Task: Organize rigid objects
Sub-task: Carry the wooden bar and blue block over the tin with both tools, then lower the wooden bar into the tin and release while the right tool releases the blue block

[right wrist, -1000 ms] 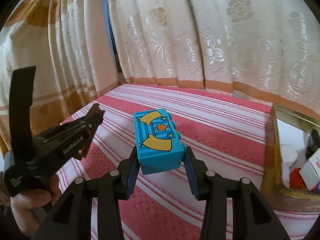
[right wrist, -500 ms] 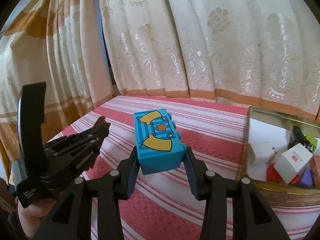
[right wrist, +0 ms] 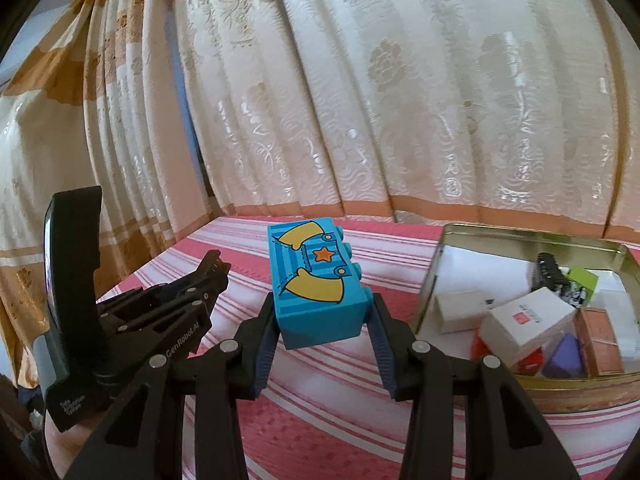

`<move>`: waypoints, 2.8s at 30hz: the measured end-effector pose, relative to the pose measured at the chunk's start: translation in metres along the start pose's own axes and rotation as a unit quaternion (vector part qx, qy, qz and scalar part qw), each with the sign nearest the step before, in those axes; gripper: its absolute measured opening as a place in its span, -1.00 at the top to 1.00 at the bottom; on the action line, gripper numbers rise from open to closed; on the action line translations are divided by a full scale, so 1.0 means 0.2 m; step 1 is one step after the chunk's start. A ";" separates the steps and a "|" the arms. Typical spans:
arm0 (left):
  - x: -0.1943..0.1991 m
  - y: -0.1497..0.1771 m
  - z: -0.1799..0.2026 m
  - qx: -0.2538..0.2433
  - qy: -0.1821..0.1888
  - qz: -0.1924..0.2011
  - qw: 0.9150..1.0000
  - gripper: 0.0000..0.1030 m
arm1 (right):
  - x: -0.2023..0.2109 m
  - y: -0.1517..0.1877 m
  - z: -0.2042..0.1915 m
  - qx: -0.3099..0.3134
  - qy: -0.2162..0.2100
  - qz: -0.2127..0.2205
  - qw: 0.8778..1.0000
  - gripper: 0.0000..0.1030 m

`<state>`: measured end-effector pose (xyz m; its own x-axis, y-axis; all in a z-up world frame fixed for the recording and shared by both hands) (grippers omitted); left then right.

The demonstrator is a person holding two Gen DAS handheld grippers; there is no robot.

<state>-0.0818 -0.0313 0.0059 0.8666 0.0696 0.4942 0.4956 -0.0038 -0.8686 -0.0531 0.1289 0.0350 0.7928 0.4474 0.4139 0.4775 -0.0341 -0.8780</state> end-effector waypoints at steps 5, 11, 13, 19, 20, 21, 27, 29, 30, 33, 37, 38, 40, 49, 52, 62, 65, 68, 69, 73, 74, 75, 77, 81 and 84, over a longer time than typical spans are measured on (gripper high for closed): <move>0.02 -0.02 0.08 -0.009 0.009 0.002 1.000 0.73 | 0.06 -0.02 0.07 -0.007 0.007 0.011 1.000 0.11; 0.04 -0.07 0.19 -0.018 0.019 0.011 1.000 0.73 | 0.13 -0.04 0.15 -0.015 0.016 0.025 0.999 0.11; 0.05 -0.07 0.22 -0.020 0.025 0.011 0.999 0.73 | 0.16 -0.04 0.18 -0.019 0.017 0.031 0.999 0.11; 0.06 -0.11 0.34 -0.029 0.045 0.015 0.998 0.73 | 0.24 -0.07 0.28 -0.030 0.025 0.049 0.998 0.11; 0.06 -0.11 0.37 -0.032 0.048 0.015 0.998 0.73 | 0.25 -0.07 0.29 -0.031 0.027 0.051 0.998 0.11; 0.06 -0.12 0.39 -0.035 0.051 0.016 0.998 0.73 | 0.26 -0.08 0.31 -0.032 0.031 0.053 0.998 0.11; 0.06 -0.16 0.55 -0.047 0.071 0.024 0.996 0.73 | 0.33 -0.10 0.49 -0.055 0.057 0.066 0.995 0.11; 0.06 -0.16 0.61 -0.050 0.080 0.024 0.995 0.73 | 0.35 -0.11 0.55 -0.066 0.063 0.070 0.993 0.11; 0.06 -0.17 0.63 -0.052 0.083 0.024 0.995 0.73 | 0.36 -0.11 0.57 -0.071 0.064 0.071 0.993 0.11; 0.05 -0.17 0.71 -0.062 0.091 0.023 0.994 0.73 | 0.38 -0.11 0.64 -0.077 0.074 0.074 0.992 0.11; 0.04 -0.18 0.81 -0.071 0.100 0.025 0.992 0.73 | 0.41 -0.12 0.71 -0.082 0.087 0.076 0.990 0.11; 0.04 -0.19 0.83 -0.072 0.102 0.025 0.992 0.73 | 0.41 -0.12 0.73 -0.083 0.090 0.077 0.990 0.11; 0.04 -0.20 0.87 -0.075 0.108 0.025 0.991 0.73 | 0.42 -0.13 0.76 -0.087 0.095 0.079 0.989 0.11; 0.00 -0.21 1.04 -0.090 0.130 0.021 0.987 0.73 | 0.46 -0.14 0.87 -0.084 0.126 0.084 0.985 0.11; -0.02 -0.21 1.09 -0.092 0.135 0.018 0.986 0.73 | 0.47 -0.15 0.92 -0.088 0.133 0.083 0.984 0.11; -0.07 -0.23 1.24 -0.108 0.143 0.014 0.984 0.73 | 0.48 -0.17 1.07 -0.088 0.174 0.083 0.977 0.11; -0.09 -0.22 1.28 -0.110 0.147 0.007 0.983 0.73 | 0.47 -0.17 1.09 -0.084 0.185 0.081 0.976 0.11; -0.12 -0.22 1.30 -0.112 0.149 0.002 0.983 0.73 | 0.46 -0.17 1.10 -0.084 0.188 0.080 0.975 0.11; -0.12 -0.22 1.31 -0.113 0.148 0.000 0.983 0.73 | 0.46 -0.18 1.10 -0.083 0.189 0.080 0.975 0.11; -0.14 -0.21 1.32 -0.114 0.148 -0.007 0.982 0.73 | 0.45 -0.18 1.11 -0.079 0.195 0.077 0.975 0.11; -0.15 -0.21 1.33 -0.115 0.147 -0.008 0.982 0.73 | 0.44 -0.18 1.11 -0.079 0.196 0.077 0.974 0.11; -0.15 -0.21 1.33 -0.116 0.146 -0.009 0.982 0.73 | 0.44 -0.18 1.11 -0.080 0.197 0.076 0.974 0.11; -0.16 -0.21 1.33 -0.115 0.145 -0.010 0.983 0.73 | 0.43 -0.18 1.12 -0.080 0.202 0.078 0.973 0.11; -0.17 -0.20 1.33 -0.115 0.139 -0.013 0.983 0.73 | 0.41 -0.18 1.14 -0.087 0.206 0.076 0.972 0.11; -0.18 -0.19 1.32 -0.115 0.138 -0.016 0.984 0.73 | 0.39 -0.18 1.16 -0.096 0.202 0.068 0.972 0.11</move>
<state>-0.1476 0.2294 0.0115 0.8171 -0.2007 0.5404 0.4958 -0.2336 -0.8364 -0.0959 0.3715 0.0434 0.9193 0.0416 0.3912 0.3886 -0.2517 -0.8864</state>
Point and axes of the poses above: each gripper's, at about its wrist camera, not at the fingertips, and x roughly against the way its jaws point, z to its right, y to its underside, the point moved 3 cm from there along -x, roughly the way its jaws point, and after that the axes turned 4 degrees about -x, right-handed, at the moved point
